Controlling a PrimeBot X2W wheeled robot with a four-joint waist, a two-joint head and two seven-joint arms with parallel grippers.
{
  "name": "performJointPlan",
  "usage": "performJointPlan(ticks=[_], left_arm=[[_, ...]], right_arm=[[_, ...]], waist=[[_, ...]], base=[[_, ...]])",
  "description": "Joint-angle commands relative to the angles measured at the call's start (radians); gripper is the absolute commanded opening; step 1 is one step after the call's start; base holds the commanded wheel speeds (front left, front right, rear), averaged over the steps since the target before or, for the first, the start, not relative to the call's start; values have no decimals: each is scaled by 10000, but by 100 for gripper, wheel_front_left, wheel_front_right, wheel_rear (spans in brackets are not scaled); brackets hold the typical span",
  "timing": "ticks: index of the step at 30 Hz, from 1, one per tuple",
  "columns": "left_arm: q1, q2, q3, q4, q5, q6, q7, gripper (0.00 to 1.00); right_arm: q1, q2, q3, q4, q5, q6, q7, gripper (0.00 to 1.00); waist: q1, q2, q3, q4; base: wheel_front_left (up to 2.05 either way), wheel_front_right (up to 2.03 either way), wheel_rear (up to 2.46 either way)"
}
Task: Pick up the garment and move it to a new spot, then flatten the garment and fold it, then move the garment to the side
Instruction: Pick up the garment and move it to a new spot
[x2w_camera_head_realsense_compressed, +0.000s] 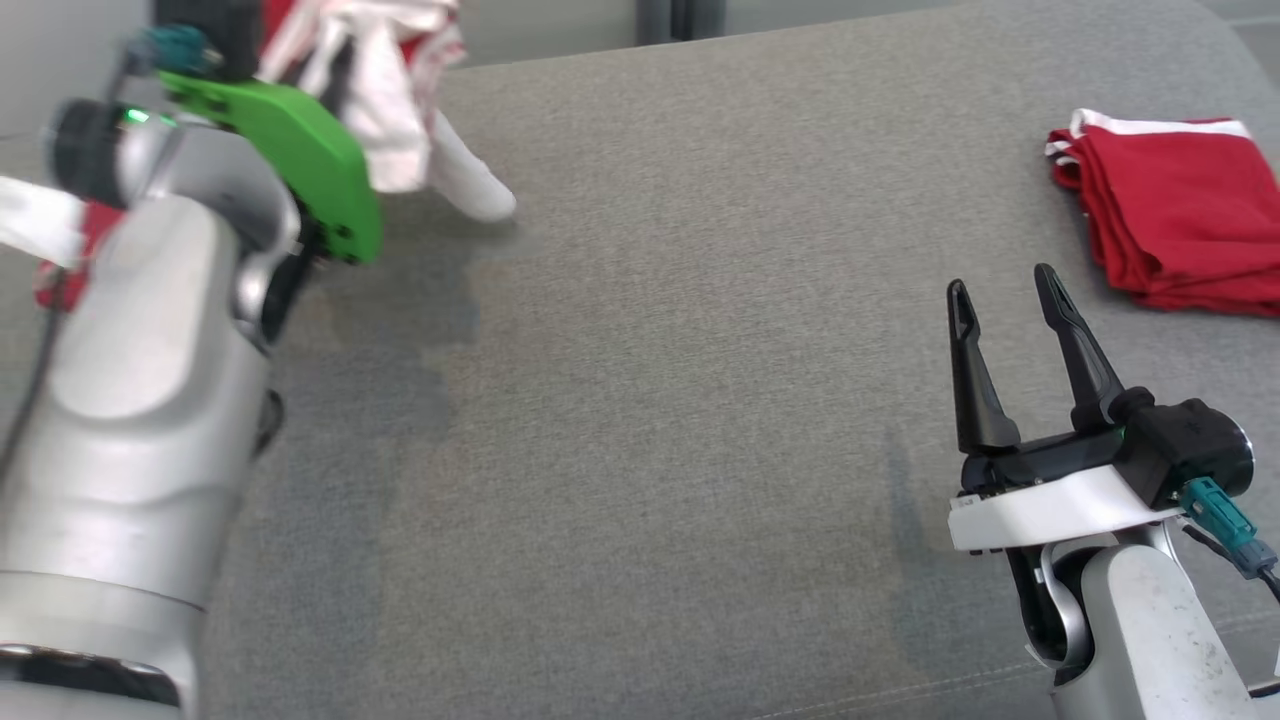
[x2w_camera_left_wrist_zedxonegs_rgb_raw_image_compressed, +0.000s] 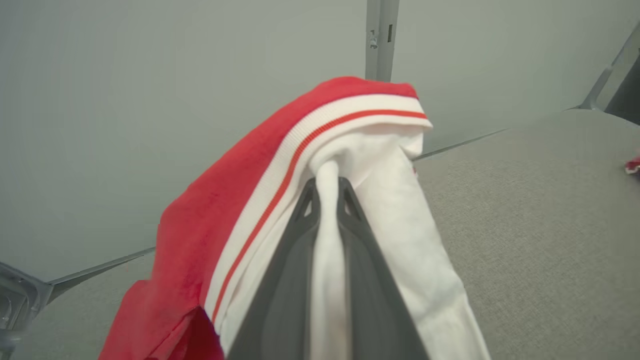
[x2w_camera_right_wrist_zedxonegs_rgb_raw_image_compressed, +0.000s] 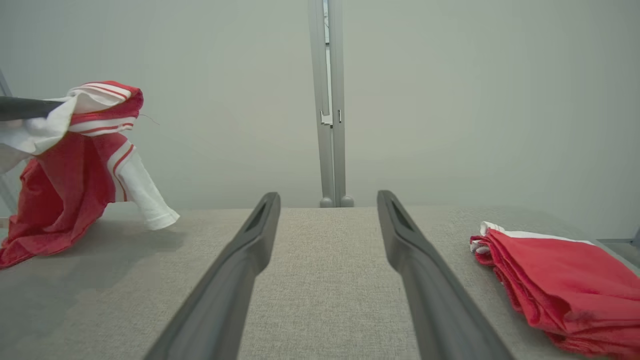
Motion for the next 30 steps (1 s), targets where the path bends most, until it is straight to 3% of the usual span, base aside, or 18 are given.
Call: performJointPlan(ticks=[1, 7, 12, 20, 30], left_arm=[[276, -263, -72, -53, -122, 11, -91, 0], [1207, -1450, -427, 200, -413, 66, -649, 0], [1854, -2071, -694, 690, -748, 255, -1263, 0], [2610, -2224, -2134, 528, -2316, 858, -2142, 0], [2306, -2218, -4352, 633, -4539, 2248, -3150, 0]], right_arm=[[94, -35, -11, 5, 70, -3, -37, 100], [218, -36, -47, 36, 195, -3, -35, 100], [274, -33, -28, 16, 266, -3, -35, 100], [255, -33, 150, 118, 342, -3, -36, 100], [-71, -33, 589, 260, 441, -2, -36, 100]], waist=[[0, -1, -230, -315], [0, -1, -363, -770], [0, -1, -394, -1148], [0, -1, -439, -1698], [0, -1, -154, -2526]], base=[[0, 0, 0], [0, 0, 0], [0, 0, 0], [0, 0, 0], [0, 0, 0]])
